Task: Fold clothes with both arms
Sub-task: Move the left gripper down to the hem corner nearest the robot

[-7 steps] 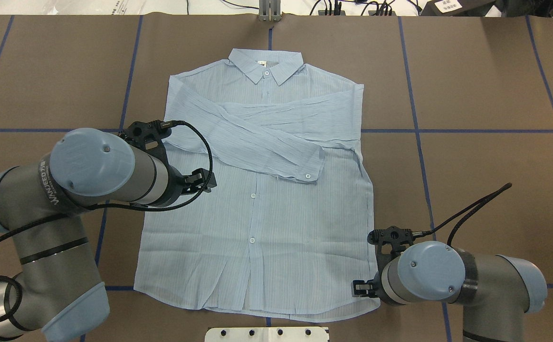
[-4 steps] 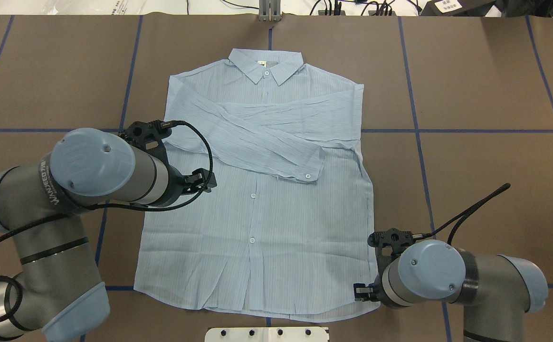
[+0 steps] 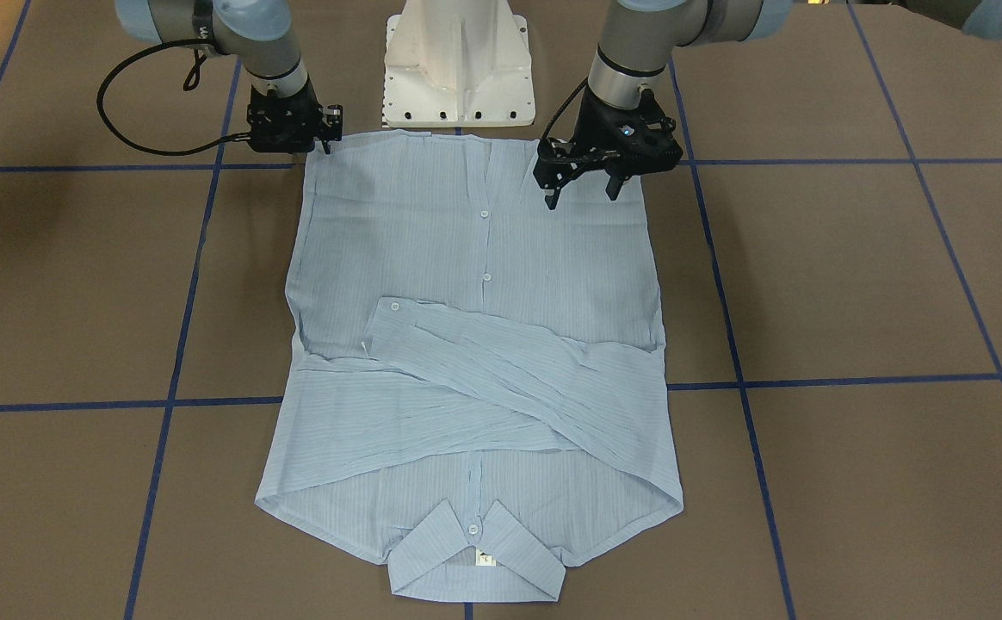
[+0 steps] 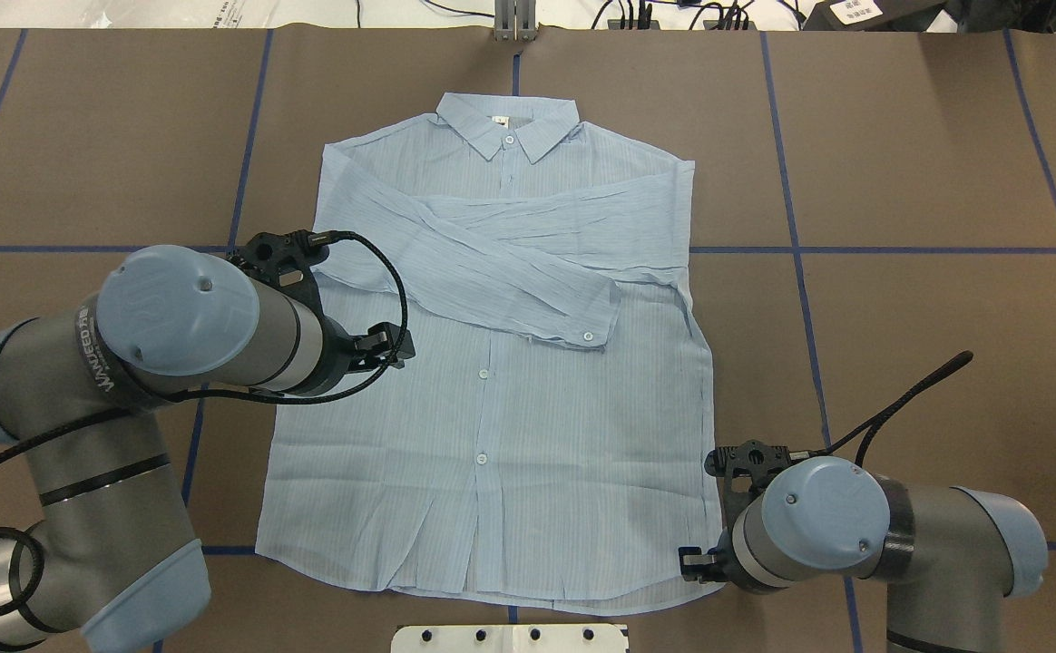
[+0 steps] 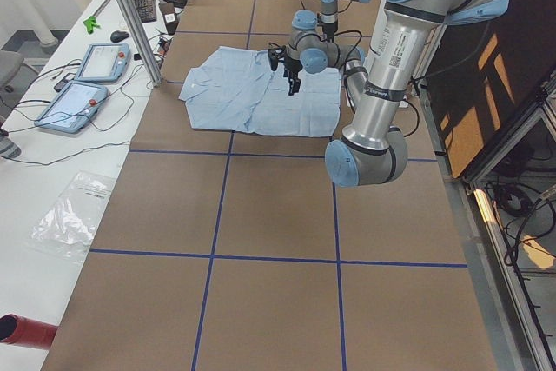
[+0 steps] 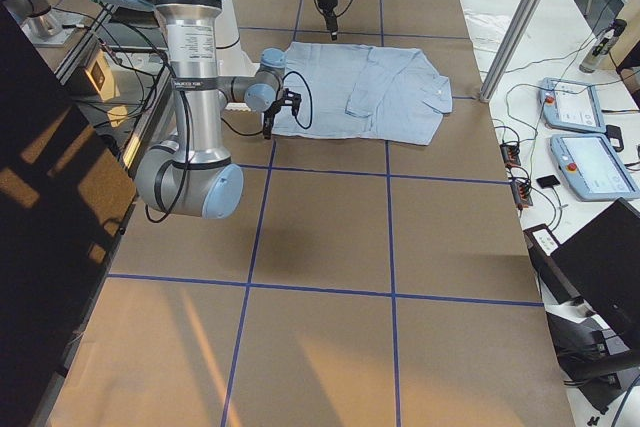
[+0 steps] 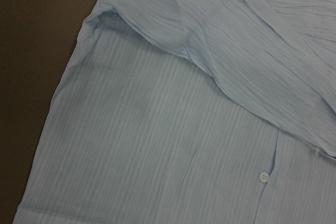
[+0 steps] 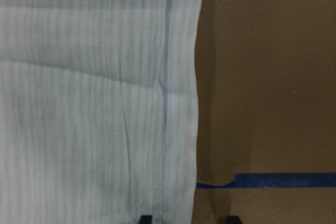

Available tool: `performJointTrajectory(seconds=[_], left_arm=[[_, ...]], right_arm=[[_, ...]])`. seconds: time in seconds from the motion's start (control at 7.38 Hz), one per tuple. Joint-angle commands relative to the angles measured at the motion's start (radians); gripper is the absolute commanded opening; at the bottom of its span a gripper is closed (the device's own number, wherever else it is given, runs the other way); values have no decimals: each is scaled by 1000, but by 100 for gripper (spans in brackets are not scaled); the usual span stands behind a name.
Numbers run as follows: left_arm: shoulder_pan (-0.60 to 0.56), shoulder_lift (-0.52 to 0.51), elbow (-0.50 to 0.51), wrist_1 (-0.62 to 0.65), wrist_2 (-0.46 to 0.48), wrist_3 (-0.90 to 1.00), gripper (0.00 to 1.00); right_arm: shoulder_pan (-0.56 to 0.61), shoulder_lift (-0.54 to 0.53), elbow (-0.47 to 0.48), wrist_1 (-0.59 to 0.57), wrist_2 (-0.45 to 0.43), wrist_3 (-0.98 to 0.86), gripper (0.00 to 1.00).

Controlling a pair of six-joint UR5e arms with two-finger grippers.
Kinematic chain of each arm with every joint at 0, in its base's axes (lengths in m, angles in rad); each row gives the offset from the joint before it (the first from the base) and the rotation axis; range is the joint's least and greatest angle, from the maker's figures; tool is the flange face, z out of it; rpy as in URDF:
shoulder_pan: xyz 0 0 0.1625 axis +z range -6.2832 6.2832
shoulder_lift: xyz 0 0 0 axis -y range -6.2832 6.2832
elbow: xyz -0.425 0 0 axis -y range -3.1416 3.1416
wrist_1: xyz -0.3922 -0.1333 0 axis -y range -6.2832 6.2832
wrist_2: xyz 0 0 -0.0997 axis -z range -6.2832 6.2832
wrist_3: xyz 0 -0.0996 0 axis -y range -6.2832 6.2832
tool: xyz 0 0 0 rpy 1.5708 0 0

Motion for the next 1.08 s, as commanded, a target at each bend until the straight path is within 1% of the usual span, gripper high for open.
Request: performJointTrajectory(seconds=[0.0, 0.54, 0.81, 0.95], left_arm=[[1, 0, 2, 0, 0, 0, 100], [1, 2, 3, 0, 3, -2, 100], [3, 22, 2, -2, 6, -3, 100], [4, 72, -11, -6, 5, -5, 100]], right_arm=[[0, 2, 0, 0, 5, 0, 27], [-2, 8, 2, 0, 5, 0, 1], [5, 14, 26, 5, -2, 1, 0], [9, 16, 43, 5, -11, 2, 0]])
